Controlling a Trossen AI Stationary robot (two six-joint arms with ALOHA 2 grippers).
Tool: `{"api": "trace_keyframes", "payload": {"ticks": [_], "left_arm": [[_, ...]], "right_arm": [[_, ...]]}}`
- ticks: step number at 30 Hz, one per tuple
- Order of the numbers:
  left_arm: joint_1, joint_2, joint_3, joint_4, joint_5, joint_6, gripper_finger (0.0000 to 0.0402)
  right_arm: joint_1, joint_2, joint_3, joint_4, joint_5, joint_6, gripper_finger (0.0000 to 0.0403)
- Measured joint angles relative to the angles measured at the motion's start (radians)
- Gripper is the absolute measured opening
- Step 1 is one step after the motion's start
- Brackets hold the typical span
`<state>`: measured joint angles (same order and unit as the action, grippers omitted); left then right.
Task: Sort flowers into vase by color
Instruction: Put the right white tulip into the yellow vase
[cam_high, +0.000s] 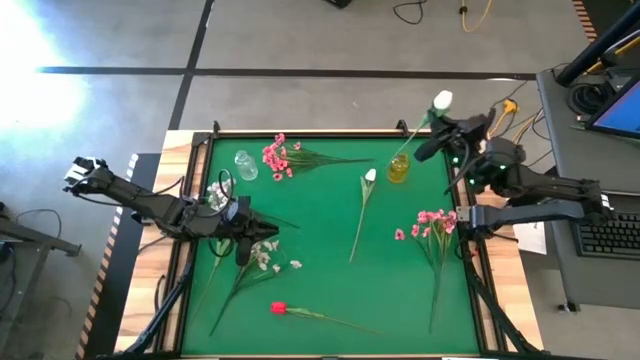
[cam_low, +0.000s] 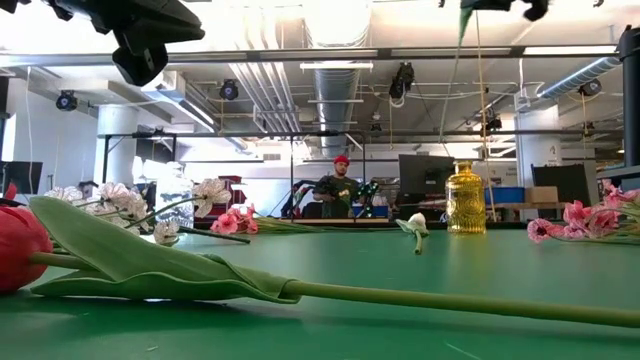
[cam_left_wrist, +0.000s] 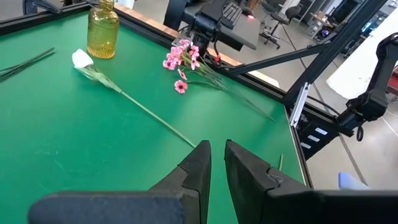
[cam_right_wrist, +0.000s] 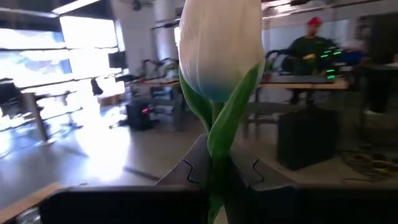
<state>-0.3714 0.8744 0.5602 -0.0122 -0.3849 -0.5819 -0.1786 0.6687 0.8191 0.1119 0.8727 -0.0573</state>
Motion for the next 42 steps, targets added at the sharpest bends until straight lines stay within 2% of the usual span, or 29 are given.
{"api": "trace_keyframes", "payload": {"ticks": [12, 28, 33, 42], "left_arm": [[0.000, 0.001, 0.000, 0.038, -0.012, 0.048, 0.0036], [0.000, 0.001, 0.000, 0.037, -0.010, 0.050, 0.0036], [0.000, 0.001, 0.000, 0.037, -0.010, 0.050, 0.0036], [0.000, 0.001, 0.000, 0.036, -0.017, 0.050, 0.0036]], "right_arm": [[-0.132, -0.025, -0.071, 0.006, 0.019, -0.037, 0.0013], [-0.141, -0.005, -0.144, 0.006, 0.003, 0.022, 0.0015], [-0.141, -0.005, -0.178, 0.006, -0.012, 0.067, 0.0046], [-0.140, -0.004, -0.188, -0.070, -0.020, 0.155, 0.0129]]}}
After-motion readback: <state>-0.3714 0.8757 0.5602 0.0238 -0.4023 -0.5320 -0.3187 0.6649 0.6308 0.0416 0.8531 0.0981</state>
